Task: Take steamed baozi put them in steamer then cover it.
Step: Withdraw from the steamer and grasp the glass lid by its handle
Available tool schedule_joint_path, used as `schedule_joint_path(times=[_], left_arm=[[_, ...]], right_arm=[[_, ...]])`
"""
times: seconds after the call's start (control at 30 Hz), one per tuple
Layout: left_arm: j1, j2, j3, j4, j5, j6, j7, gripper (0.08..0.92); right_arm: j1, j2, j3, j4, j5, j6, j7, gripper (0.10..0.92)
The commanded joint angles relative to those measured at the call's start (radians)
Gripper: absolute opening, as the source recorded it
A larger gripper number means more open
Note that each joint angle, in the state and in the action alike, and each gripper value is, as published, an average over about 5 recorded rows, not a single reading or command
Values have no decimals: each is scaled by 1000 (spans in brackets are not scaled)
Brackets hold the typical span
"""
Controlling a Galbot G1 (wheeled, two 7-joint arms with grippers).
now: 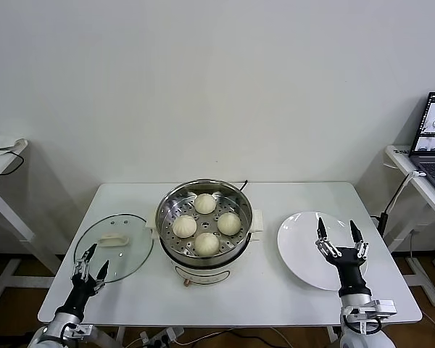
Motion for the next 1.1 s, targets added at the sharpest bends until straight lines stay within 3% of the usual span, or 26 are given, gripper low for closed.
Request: schedule_joint_path(times=[0.03,1.1], left_arm=[[-130,10,6,138,179,9,-46,823],[-342,-18,51,349,238,62,-69,823]], right_arm=[[-1,12,0,-15,-7,7,-2,823],[4,11,-1,-56,-38,24,-20,823]])
